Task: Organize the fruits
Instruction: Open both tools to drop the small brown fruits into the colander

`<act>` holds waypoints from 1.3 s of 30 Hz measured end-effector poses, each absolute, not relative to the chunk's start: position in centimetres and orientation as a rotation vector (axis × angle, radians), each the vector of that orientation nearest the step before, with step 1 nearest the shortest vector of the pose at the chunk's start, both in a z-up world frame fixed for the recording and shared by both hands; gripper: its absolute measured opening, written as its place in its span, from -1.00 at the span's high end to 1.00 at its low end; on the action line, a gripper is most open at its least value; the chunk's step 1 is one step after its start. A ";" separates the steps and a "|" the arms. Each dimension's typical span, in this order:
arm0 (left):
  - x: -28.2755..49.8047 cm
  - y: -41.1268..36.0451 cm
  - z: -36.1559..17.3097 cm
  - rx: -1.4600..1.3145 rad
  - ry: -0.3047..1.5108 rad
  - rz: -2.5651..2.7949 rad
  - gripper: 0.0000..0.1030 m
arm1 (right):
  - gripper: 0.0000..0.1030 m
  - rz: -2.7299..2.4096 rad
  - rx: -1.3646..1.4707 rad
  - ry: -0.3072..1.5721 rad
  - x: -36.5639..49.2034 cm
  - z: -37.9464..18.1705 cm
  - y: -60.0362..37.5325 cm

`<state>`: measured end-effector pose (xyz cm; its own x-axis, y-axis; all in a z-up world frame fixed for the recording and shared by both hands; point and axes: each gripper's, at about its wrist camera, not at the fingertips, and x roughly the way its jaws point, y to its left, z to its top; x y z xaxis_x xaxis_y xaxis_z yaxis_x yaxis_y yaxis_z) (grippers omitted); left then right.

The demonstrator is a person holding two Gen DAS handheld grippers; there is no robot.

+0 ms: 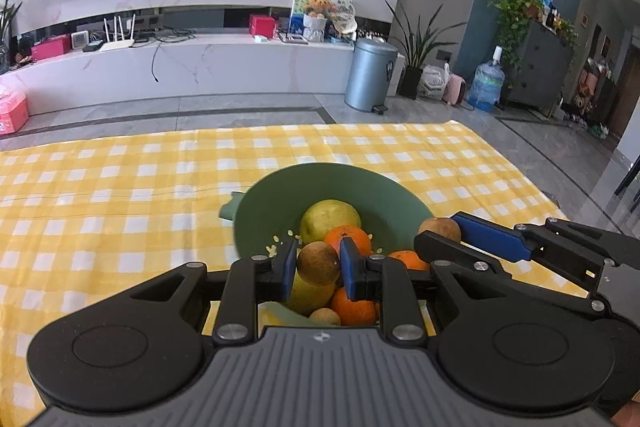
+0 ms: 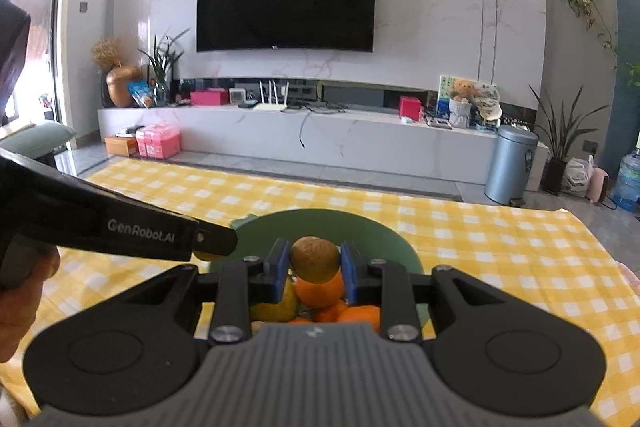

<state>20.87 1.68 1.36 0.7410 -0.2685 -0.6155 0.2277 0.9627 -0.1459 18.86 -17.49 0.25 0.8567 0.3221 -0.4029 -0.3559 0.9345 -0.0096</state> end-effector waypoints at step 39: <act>23.6 1.0 -1.9 -0.069 0.782 -0.231 0.24 | 0.33 0.319 -0.043 0.568 24.0 -4.1 -17.6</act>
<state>23.56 0.97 -1.94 0.6861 -0.2314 -0.6897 0.1802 0.9726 -0.1470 23.96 -17.57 -4.12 0.7951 0.2850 -0.5353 -0.3086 0.9500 0.0475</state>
